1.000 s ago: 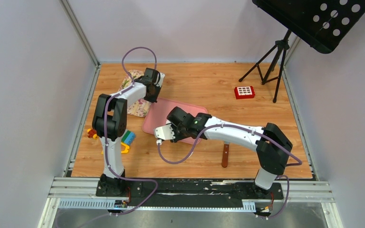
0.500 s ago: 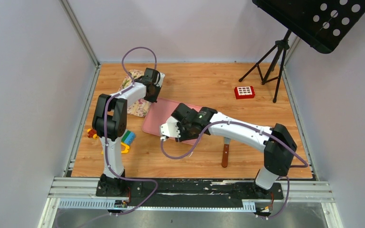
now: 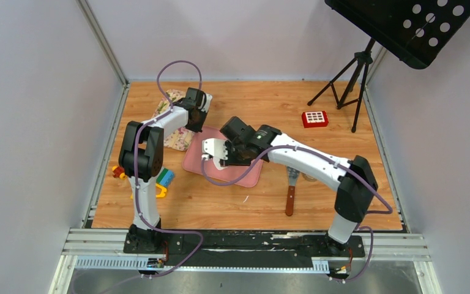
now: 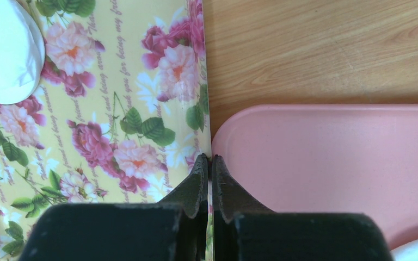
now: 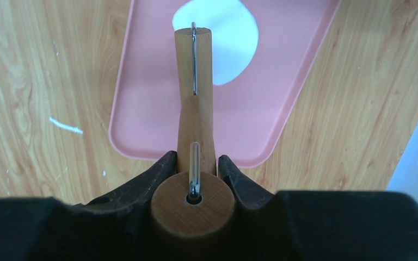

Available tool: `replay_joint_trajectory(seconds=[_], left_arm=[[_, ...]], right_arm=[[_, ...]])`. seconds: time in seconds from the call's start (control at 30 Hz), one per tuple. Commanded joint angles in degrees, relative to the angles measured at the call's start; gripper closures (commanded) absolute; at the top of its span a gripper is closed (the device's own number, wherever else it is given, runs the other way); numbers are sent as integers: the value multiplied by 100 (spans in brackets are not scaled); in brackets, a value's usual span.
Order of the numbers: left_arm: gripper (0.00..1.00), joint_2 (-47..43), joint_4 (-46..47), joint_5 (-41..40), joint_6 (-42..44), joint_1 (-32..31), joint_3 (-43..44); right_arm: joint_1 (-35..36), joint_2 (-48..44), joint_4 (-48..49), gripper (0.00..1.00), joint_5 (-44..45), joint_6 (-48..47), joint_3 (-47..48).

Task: Roll out the dumpling wrappers from the dough
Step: Flatten out the dough on the work surface.

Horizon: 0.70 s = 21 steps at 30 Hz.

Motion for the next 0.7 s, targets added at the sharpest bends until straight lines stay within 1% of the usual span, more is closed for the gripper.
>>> replay_joint_trajectory(seconds=[0.0,0.13,0.4,0.67], left_arm=[[100,202,-283,-59,22,7,-164],[100,197,-281,-46,25,6,-171],[100,174,-257,-16,23,6,-197],[100,174,-259,-15,14,6,-193]], right_arm=[[13,531,482,100,-3,312,574],[9,1018,487,100,93,259,807],[-8,1600,449,100,536,41,536],[-3,1771,114,100,265,-41,580]])
